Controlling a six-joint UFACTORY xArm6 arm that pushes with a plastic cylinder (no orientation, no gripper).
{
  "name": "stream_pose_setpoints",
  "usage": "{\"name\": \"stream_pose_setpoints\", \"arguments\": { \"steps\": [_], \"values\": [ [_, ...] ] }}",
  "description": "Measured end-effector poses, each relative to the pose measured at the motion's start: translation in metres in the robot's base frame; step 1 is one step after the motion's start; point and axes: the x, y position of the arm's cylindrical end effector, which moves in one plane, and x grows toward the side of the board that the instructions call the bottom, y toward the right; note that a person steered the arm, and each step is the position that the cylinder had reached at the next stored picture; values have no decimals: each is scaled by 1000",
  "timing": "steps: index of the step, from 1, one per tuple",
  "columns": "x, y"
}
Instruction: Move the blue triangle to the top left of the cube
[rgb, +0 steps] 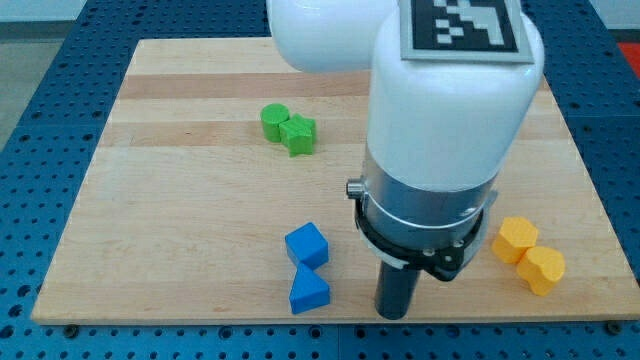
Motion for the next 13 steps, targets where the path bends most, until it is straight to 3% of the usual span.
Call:
{"name": "stream_pose_setpoints", "arguments": {
  "steps": [5, 10, 13],
  "values": [
    [1, -126],
    [-13, -104],
    [-37, -140]
  ]
}}
